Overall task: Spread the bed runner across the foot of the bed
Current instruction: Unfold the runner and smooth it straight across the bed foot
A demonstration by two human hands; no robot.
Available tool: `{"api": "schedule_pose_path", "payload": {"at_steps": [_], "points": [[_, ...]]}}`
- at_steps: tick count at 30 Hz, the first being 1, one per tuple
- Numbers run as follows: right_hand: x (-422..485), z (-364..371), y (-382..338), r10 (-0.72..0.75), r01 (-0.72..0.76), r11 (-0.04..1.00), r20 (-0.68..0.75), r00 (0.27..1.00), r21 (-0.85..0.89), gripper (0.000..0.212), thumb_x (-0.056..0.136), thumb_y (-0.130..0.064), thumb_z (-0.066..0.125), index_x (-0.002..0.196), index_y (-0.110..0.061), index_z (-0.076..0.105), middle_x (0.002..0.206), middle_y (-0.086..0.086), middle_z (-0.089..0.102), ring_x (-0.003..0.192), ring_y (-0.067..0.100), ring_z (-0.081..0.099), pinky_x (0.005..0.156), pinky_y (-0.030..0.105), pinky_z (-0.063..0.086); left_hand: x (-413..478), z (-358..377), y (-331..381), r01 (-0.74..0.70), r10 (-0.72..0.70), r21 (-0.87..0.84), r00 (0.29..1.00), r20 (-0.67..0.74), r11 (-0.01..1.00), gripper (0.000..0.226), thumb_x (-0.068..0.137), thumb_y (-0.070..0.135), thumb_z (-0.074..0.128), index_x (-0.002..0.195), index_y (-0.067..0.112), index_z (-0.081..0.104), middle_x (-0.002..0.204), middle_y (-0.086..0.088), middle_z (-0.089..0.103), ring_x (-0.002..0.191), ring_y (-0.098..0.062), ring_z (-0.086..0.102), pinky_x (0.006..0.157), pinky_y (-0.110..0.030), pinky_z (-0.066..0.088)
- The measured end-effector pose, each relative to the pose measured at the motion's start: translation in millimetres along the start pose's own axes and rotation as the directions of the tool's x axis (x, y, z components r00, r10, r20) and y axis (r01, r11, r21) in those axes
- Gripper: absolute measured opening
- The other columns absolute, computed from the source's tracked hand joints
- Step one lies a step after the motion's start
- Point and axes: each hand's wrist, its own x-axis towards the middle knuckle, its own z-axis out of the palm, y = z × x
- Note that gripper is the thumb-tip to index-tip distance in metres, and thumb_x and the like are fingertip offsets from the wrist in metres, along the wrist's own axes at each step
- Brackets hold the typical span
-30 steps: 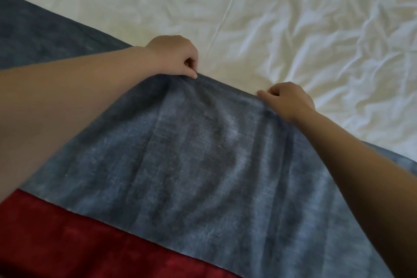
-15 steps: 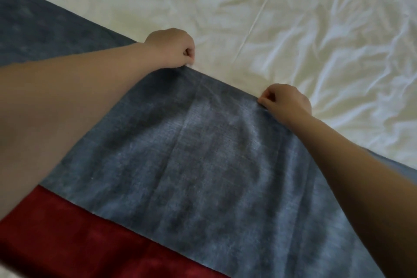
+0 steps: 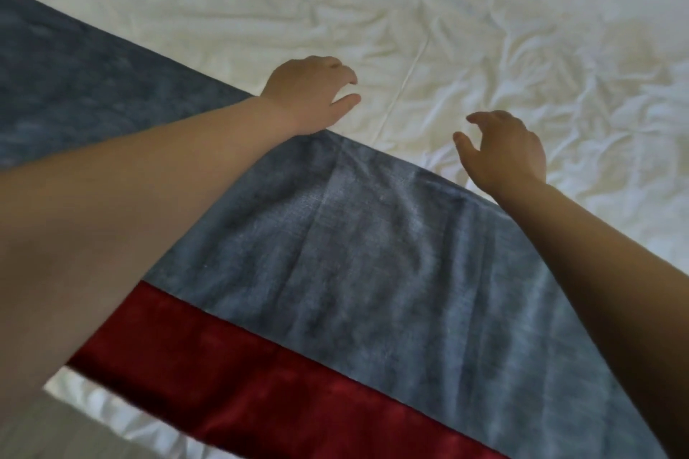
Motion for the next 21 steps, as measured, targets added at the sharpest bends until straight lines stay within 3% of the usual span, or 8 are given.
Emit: {"api": "schedule_pose_path", "payload": {"at_steps": [6, 10, 21], "points": [[-63.7, -2.3, -11.6, -0.023, 0.023, 0.999, 0.023, 0.999, -0.037, 0.049, 0.096, -0.042, 0.042, 0.135, -0.012, 0.047, 0.133, 0.012, 0.052, 0.119, 0.032, 0.050, 0.094, 0.043, 0.041, -82.4, -1.7, 22.7, 0.042, -0.042, 0.009, 0.999, -0.005, 0.999, 0.045, 0.097, 0.044, 0.037, 0.130, 0.017, 0.052, 0.130, -0.006, 0.056, 0.114, -0.028, 0.054, 0.087, -0.041, 0.048], [-127.0, 8.0, -19.8, -0.007, 0.009, 0.999, 0.042, 0.999, -0.046, 0.044, 0.094, -0.042, 0.043, 0.121, -0.009, 0.056, 0.119, 0.015, 0.059, 0.109, 0.035, 0.055, 0.089, 0.042, 0.043, -151.6, 18.0, 50.5, 0.082, -0.082, 0.006, 0.996, 0.023, 0.997, 0.041, 0.096, 0.042, 0.042, 0.125, 0.017, 0.055, 0.124, -0.006, 0.059, 0.111, -0.029, 0.056, 0.087, -0.042, 0.049], [-305.4, 80.9, -29.6, 0.023, -0.022, 1.000, 0.208, 0.978, -0.008, 0.041, 0.093, -0.041, 0.044, 0.122, -0.014, 0.055, 0.123, 0.007, 0.057, 0.118, 0.026, 0.049, 0.102, 0.038, 0.033, -301.4, 95.4, 121.5, 0.057, -0.051, -0.037, 0.989, 0.139, 0.998, 0.040, 0.094, 0.043, 0.045, 0.124, 0.019, 0.057, 0.123, -0.001, 0.060, 0.112, -0.021, 0.057, 0.089, -0.039, 0.048]]}}
